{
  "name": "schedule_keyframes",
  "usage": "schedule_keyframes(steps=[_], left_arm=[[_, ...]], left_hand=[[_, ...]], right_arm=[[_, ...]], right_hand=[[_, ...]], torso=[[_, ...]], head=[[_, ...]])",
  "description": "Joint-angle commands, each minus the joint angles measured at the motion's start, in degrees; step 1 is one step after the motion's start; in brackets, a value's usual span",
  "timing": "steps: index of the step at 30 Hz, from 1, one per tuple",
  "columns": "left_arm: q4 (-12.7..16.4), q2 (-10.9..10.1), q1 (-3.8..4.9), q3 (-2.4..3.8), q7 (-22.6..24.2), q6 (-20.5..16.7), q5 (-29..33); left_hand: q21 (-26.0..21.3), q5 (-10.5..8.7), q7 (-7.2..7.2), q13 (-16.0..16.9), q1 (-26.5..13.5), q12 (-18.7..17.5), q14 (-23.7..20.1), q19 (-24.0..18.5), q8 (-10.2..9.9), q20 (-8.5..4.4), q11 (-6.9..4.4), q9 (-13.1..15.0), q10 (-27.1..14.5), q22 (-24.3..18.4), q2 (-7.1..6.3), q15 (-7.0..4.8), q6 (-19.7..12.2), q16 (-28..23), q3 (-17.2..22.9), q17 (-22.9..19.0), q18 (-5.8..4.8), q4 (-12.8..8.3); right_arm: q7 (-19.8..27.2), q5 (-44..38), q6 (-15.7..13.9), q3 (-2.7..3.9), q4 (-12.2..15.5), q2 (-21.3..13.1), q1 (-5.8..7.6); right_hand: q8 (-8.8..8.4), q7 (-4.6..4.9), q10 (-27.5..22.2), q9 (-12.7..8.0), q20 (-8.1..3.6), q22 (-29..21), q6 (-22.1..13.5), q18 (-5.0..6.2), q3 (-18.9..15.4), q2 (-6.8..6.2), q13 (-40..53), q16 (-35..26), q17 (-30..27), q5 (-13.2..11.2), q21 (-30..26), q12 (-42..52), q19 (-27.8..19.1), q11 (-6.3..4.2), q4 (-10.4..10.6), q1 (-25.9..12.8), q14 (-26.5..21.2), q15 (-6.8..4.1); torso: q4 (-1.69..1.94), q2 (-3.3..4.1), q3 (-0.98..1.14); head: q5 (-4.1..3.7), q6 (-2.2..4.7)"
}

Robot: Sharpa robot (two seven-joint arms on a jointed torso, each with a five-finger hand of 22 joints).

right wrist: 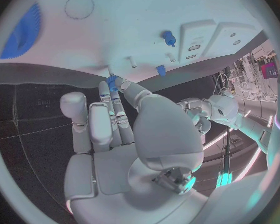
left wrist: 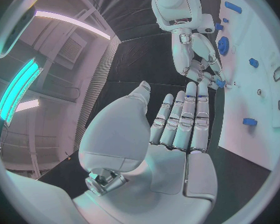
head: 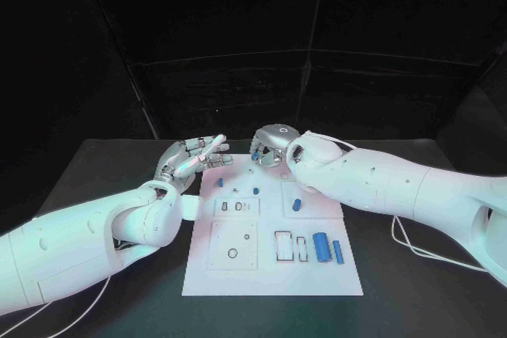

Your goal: Assemble the parts on the task board

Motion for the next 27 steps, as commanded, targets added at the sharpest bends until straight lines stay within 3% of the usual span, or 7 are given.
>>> schedule_keyframes(steps=[1,14,27], left_arm=[[0.0,0.1,0.11,0.06,0.5,-0.1,-0.4],[-0.1,0.1,0.14,0.06,0.5,-0.1,-0.4],[0.0,0.1,0.18,0.06,0.4,0.0,-0.4]], left_hand=[[-0.2,-0.01,2.59,-0.1,0.1,-0.3,0.0,0.3,-0.2,0.29,0.44,-0.1,0.0,-0.1,0.44,0.27,-0.1,-0.4,-0.1,0.0,0.03,-0.2],[-0.2,-0.01,2.59,-0.1,0.2,-0.4,0.0,0.3,-0.2,0.29,0.44,-0.1,0.0,-0.1,0.43,0.28,-0.1,-0.4,-0.1,0.0,0.02,-0.3],[-0.3,-0.01,2.59,-0.1,0.2,-0.4,0.0,0.2,-0.2,0.3,0.44,-0.1,0.0,-0.1,0.43,0.29,-0.1,-0.4,-0.1,0.0,0.02,-0.3]], right_arm=[[-0.3,-0.2,2.1,0.04,-0.6,0.5,0.13],[-1.3,-0.7,5.1,0.03,-1.9,1.5,0.12],[-2.6,-1.2,4.6,0.02,-2.8,2.1,0.11]], right_hand=[[-0.18,0.27,-0.2,-0.1,0.34,0.0,-0.3,-0.54,0.1,-0.11,-0.1,0.3,0.0,-0.1,0.2,0.0,0.0,0.03,0.4,-0.4,1.6,0.07],[-0.26,0.33,-0.4,-0.1,0.36,0.1,-0.5,-0.55,0.2,-0.42,-0.1,0.3,0.0,-0.6,0.3,-0.1,0.0,0.1,0.6,-0.4,1.6,0.1],[-0.42,0.58,-1.1,-0.2,0.48,0.3,-1.2,-0.6,0.1,-0.8,-0.3,0.4,-0.1,-0.8,0.4,-0.2,0.0,0.34,1.2,-0.8,1.5,0.28]], torso=[[0.02,0.01,0.01],[0.03,0.01,-0.02],[0.0,0.03,-0.01]], head=[[-0.03,-0.03],[0.04,-0.21],[0.08,-0.28]])
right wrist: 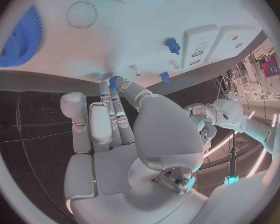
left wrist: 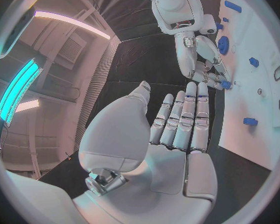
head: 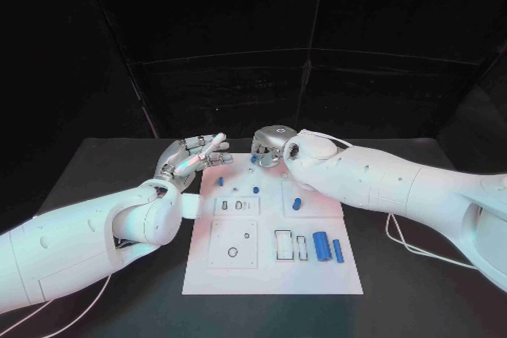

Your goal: Assemble the parts on the task board

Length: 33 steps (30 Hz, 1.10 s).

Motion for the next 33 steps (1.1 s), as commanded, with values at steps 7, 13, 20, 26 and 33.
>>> schedule_keyframes(steps=[7,13,20,26,33], left_arm=[[0.1,0.1,0.13,0.05,0.2,0.3,-0.4],[0.1,0.1,0.18,0.05,0.1,0.4,-0.4],[0.1,-0.1,0.19,0.05,0.1,0.5,-0.4],[0.3,-0.7,0.2,0.04,0.0,0.7,-0.4],[0.3,-1.0,0.19,0.02,-0.1,0.8,-0.4]], left_hand=[[-0.3,-0.01,2.58,-0.1,0.2,-0.4,0.0,0.2,-0.3,0.31,0.44,-0.1,0.0,-0.1,0.42,0.3,-0.1,-0.3,-0.1,0.0,0.01,-0.4],[-0.4,-0.01,2.58,-0.1,0.3,-0.5,-0.1,0.2,-0.3,0.32,0.45,-0.1,0.0,-0.1,0.4,0.32,0.0,-0.4,-0.2,0.0,0.01,-0.5],[-0.4,-0.01,2.59,-0.1,0.3,-0.5,-0.1,0.1,-0.4,0.34,0.46,-0.1,0.0,-0.1,0.39,0.34,0.0,-0.4,-0.2,0.0,0.0,-0.5],[-0.4,-0.01,2.59,-0.1,0.3,-0.5,-0.1,0.1,-0.4,0.34,0.46,-0.1,0.0,-0.1,0.39,0.34,0.0,-0.4,-0.2,0.0,0.0,-0.5],[-0.5,0.0,2.59,-0.1,0.4,-0.6,-0.1,0.1,-0.4,0.35,0.47,-0.1,0.0,-0.2,0.39,0.35,0.0,-0.5,-0.2,0.0,-0.01,-0.6]], right_arm=[[-0.9,-0.7,-0.2,0.02,-0.2,0.2,0.1],[-1.0,-0.7,-0.8,0.02,0.0,-0.1,0.11],[-1.2,0.1,-4.0,0.03,3.5,-3.6,0.12],[-1.0,5.9,-7.4,-0.01,12.4,-12.3,0.17],[-1.8,17.6,-5.9,-0.03,19.3,-20.5,0.3]], right_hand=[[-0.54,0.82,-4.1,-0.3,1.16,-0.5,-4.0,-0.53,-0.2,-1.58,-0.7,0.0,-0.9,-0.7,0.2,-0.2,-0.6,0.91,1.6,-0.8,1.2,1.08],[-0.5,0.54,-5.4,-0.3,1.42,-0.8,-6.2,-0.43,-1.3,-2.4,-0.7,0.0,-1.2,-1.5,0.1,-0.1,-0.9,0.95,2.6,-1.0,1.1,1.19],[-0.47,0.6,-5.9,-0.3,1.44,-0.8,-9.1,-0.41,-2.5,-2.65,-0.4,0.0,-1.3,-1.2,0.1,0.2,-0.9,0.94,3.4,-0.4,1.1,1.18],[0.65,0.48,1.3,0.2,1.09,1.1,-6.7,-0.71,-2.6,-2.2,1.4,1.4,0.6,0.2,1.3,3.8,0.4,-0.18,3.8,1.0,1.6,0.48],[0.66,-1.36,10.0,0.1,-0.92,6.0,-7.3,-1.71,-6.9,-4.55,8.9,4.5,5.5,1.6,4.0,13.3,3.8,-2.49,5.5,-0.3,2.7,-1.51]], torso=[[0.0,0.04,-0.02],[-0.01,0.01,-0.03],[-0.16,-0.08,0.03],[-0.61,-0.32,-0.01],[-1.02,-0.54,0.11]], head=[[0.1,-0.12],[0.12,-0.1],[0.31,0.03],[0.32,0.29],[0.03,0.56]])
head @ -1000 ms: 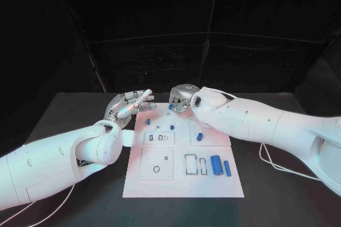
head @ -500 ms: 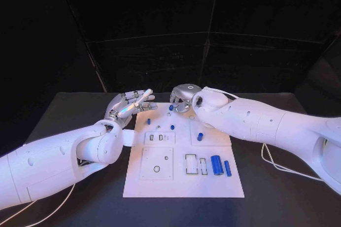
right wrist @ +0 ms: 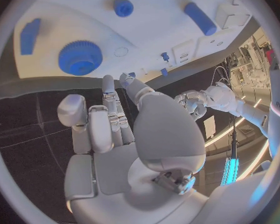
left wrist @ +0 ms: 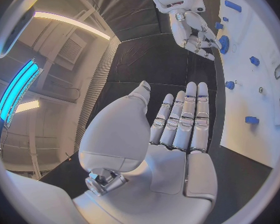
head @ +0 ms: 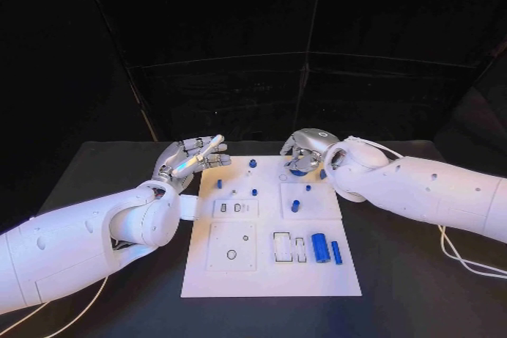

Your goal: Assemble the parts on the task board

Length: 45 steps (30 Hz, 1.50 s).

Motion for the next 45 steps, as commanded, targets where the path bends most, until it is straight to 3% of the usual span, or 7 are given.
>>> schedule_keyframes(steps=[1,3,4,7,16,25,45], left_arm=[[0.1,-0.1,0.1,0.04,0.1,0.8,-0.4],[0.1,-0.1,0.1,0.04,0.1,0.9,-0.4],[0.1,0.0,0.1,0.04,0.1,0.9,-0.4],[0.0,0.1,0.1,0.03,0.1,1.0,-0.4],[-0.4,0.4,0.09,0.02,0.1,1.1,-0.4],[-0.6,0.7,0.09,0.01,0.0,1.3,-0.4],[-1.0,1.0,0.09,0.01,0.0,1.5,-0.4]], left_hand=[[-0.2,0.0,2.59,-0.1,0.4,-0.3,-0.1,0.1,-0.4,0.35,0.47,-0.1,0.0,-0.1,0.39,0.35,0.0,-0.3,-0.1,0.0,0.01,-0.4],[-0.3,-0.01,2.58,-0.1,0.4,-0.3,-0.1,0.1,-0.4,0.35,0.47,-0.1,0.0,-0.1,0.4,0.35,0.0,-0.3,-0.1,0.0,0.01,-0.4],[-0.3,-0.01,2.58,-0.1,0.4,-0.4,-0.1,0.1,-0.4,0.35,0.47,-0.1,0.0,-0.1,0.4,0.35,0.0,-0.3,-0.1,0.0,0.0,-0.5],[-0.3,0.0,2.58,-0.1,0.5,-0.4,-0.2,0.1,-0.4,0.36,0.47,-0.1,0.0,-0.1,0.41,0.36,0.0,-0.3,0.0,0.0,0.0,-0.5],[-0.4,0.0,2.57,-0.1,0.6,-0.4,-0.2,0.0,-0.5,0.37,0.46,-0.1,0.1,-0.1,0.46,0.36,0.0,-0.4,0.0,0.0,0.01,-0.7],[-0.4,0.0,2.57,-0.1,0.7,-0.4,-0.2,0.0,-0.5,0.37,0.46,-0.1,0.1,-0.1,0.48,0.36,0.0,-0.4,0.0,0.0,0.01,-0.7],[-0.4,0.0,2.57,-0.1,0.7,-0.4,-0.2,0.0,-0.5,0.37,0.46,-0.1,0.1,-0.1,0.48,0.36,0.0,-0.4,0.0,0.0,0.01,-0.7]], right_arm=[[-0.9,12.1,-0.5,0.01,2.1,-2.6,0.25],[-1.1,14.9,0.4,0.0,2.6,-4.0,0.29],[-1.2,15.8,0.8,0.0,2.7,-4.5,0.3],[-1.5,17.3,1.6,-0.01,2.6,-5.4,0.31],[-3.3,17.3,3.7,-0.04,0.3,-4.9,0.29],[-4.7,13.2,3.9,-0.06,-2.3,-2.0,0.15],[-5.4,10.3,7.6,-0.08,-4.4,0.1,-0.31]], right_hand=[[0.38,-0.63,1.0,0.0,-0.43,2.3,-0.3,-1.0,-2.5,-1.01,4.5,1.7,2.8,0.9,1.3,4.9,1.6,-0.5,1.3,-0.9,2.8,-0.61],[1.3,-0.94,-1.9,0.1,-0.62,3.9,-1.2,-1.29,-5.6,-0.04,20.8,3.6,5.7,1.5,2.2,20.7,2.4,-0.05,3.0,-0.4,3.1,-0.48],[1.71,-0.29,-3.1,0.2,0.0,4.4,-1.6,-1.65,-6.9,-0.18,27.6,4.3,6.8,1.6,2.5,27.1,2.6,-0.13,3.7,-0.5,3.3,-0.99],[2.66,-0.11,-3.8,0.1,0.05,4.8,-2.6,-1.45,-9.2,0.28,40.6,6.1,10.1,1.7,2.8,39.5,2.7,0.31,4.9,0.2,3.8,-0.14],[4.13,0.91,0.1,0.0,1.1,6.2,-5.5,-1.71,-13.3,1.76,59.2,9.2,16.3,1.8,3.6,57.3,3.6,1.31,7.3,2.1,4.7,0.98],[4.47,1.49,4.5,-0.2,1.59,7.3,-6.9,-1.86,-15.4,2.15,67.9,10.1,18.5,1.6,4.3,65.6,4.3,1.89,8.2,3.0,5.1,1.66],[5.11,1.55,5.4,-0.1,1.83,7.7,-6.5,-1.94,-16.1,2.76,70.1,10.4,19.2,0.5,4.5,67.6,4.6,2.02,7.5,4.9,5.2,1.85]], torso=[[-0.35,-0.24,0.11],[-0.35,-0.32,0.11],[-0.34,-0.34,0.1],[-0.35,-0.3,0.21],[-0.24,-0.19,0.1],[-0.29,-0.18,0.1],[-0.31,-0.22,0.13]], head=[[-0.27,0.13],[-0.53,0.35],[-0.52,0.41],[-0.49,0.36],[-0.74,0.29],[-0.81,-0.1],[-1.03,-0.68]])
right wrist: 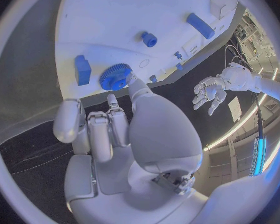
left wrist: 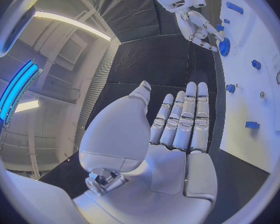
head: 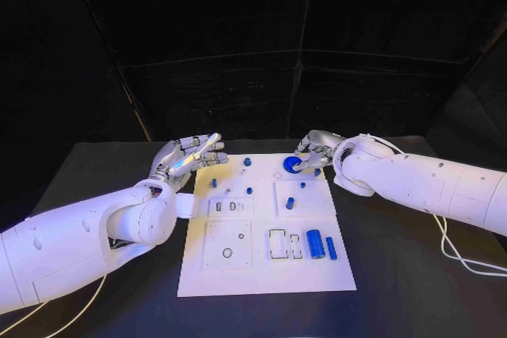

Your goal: Assemble the parts on the task board

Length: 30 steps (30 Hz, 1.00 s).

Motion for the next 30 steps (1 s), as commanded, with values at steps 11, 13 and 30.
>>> schedule_keyframes(steps=[11,13,30], left_arm=[[-0.1,0.2,0.09,0.05,0.2,0.7,-0.4],[-0.1,0.3,0.09,0.05,0.2,0.7,-0.4],[-0.4,0.3,0.09,0.05,0.0,0.9,-0.4]], left_hand=[[-0.4,-0.01,2.57,-0.1,0.6,-0.3,-0.2,0.0,-0.3,0.38,0.47,-0.1,0.1,-0.1,0.32,0.37,0.0,-0.5,0.0,0.0,0.01,-0.6],[-0.4,-0.01,2.57,-0.1,0.6,-0.3,-0.2,0.0,-0.3,0.38,0.47,-0.1,0.1,-0.1,0.32,0.37,0.0,-0.5,0.0,0.0,0.01,-0.6],[-0.4,-0.01,2.57,-0.1,0.6,-0.3,-0.2,0.0,-0.3,0.38,0.47,-0.1,0.1,-0.1,0.32,0.37,0.0,-0.5,0.0,0.0,0.01,-0.6]], right_arm=[[-0.4,-1.6,3.4,0.01,-0.8,0.5,-0.24],[-0.3,-1.7,3.4,0.01,-0.9,0.6,-0.26],[-0.7,-1.7,1.5,0.01,-1.3,0.9,-0.32]], right_hand=[[0.56,-0.06,0.7,0.1,0.11,0.1,0.6,-1.09,0.1,0.74,7.0,0.2,11.5,-0.4,0.4,1.0,0.3,-0.1,-0.3,0.9,5.2,0.34],[0.6,-0.07,0.8,0.1,0.1,0.1,0.7,-1.09,0.1,0.85,7.1,0.3,11.5,-0.4,0.4,1.1,0.3,-0.11,-0.3,0.9,5.2,0.33],[0.92,-0.17,0.7,0.0,0.04,0.2,1.3,-1.1,-0.4,1.95,7.2,0.3,11.5,-0.2,0.5,1.1,0.4,-0.17,0.4,-0.1,5.2,0.27]], torso=[[0.04,-0.02,0.03],[0.02,-0.02,0.04],[0.02,-0.04,0.05]], head=[[0.03,-0.01],[0.08,-0.06],[0.08,-0.35]])
